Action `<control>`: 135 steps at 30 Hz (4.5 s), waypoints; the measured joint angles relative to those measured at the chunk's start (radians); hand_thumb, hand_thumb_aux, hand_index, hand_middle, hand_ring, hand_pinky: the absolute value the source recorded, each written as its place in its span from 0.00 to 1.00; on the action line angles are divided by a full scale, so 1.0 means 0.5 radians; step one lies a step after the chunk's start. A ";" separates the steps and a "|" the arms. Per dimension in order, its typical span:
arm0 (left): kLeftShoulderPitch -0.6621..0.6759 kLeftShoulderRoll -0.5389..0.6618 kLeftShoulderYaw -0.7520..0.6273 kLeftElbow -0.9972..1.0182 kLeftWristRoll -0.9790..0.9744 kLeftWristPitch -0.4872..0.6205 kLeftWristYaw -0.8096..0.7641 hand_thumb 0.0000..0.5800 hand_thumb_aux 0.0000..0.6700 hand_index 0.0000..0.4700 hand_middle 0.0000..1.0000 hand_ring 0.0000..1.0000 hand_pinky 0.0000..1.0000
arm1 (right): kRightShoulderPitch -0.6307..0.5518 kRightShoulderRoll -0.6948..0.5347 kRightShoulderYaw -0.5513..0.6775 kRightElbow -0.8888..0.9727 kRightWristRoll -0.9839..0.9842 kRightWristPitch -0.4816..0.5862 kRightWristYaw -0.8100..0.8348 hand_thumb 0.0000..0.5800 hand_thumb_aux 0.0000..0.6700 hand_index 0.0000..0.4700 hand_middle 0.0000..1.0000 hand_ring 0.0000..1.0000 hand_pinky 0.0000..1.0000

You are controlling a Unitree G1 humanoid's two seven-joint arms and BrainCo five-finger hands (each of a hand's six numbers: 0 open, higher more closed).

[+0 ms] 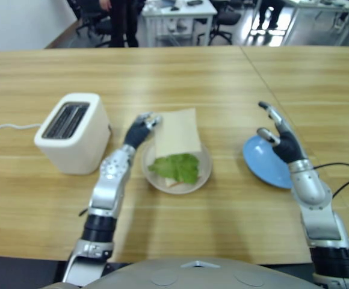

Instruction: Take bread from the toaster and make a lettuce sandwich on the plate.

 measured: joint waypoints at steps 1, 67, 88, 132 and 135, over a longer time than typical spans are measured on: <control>-0.010 -0.004 -0.007 0.064 0.004 -0.013 0.004 1.00 1.00 0.98 1.00 1.00 1.00 | 0.000 0.000 0.008 0.003 -0.005 -0.006 -0.001 0.00 0.00 0.00 0.00 0.00 0.00; 0.059 0.615 0.106 -0.543 1.320 -0.323 0.758 0.00 0.00 0.00 0.00 0.00 0.00 | -0.394 -0.083 1.500 0.560 -1.444 -0.130 0.258 0.00 0.00 0.00 0.00 0.00 0.00; 0.764 1.371 0.216 -0.912 0.717 0.101 -0.666 1.00 1.00 0.98 1.00 1.00 1.00 | 0.557 -0.426 0.570 -0.409 -0.650 -0.339 0.088 1.00 1.00 0.98 1.00 1.00 1.00; -0.032 0.572 -0.119 0.226 0.785 -0.157 0.047 0.00 0.00 0.00 0.00 0.00 0.00 | -0.399 -0.159 1.189 0.820 -1.170 -0.270 -0.891 0.00 0.00 0.00 0.00 0.00 0.00; -0.015 0.574 -0.037 0.186 0.759 -0.160 0.098 0.00 0.00 0.00 0.00 0.00 0.00 | -0.372 -0.166 1.028 0.684 -0.977 -0.332 -0.866 0.00 0.00 0.00 0.00 0.00 0.00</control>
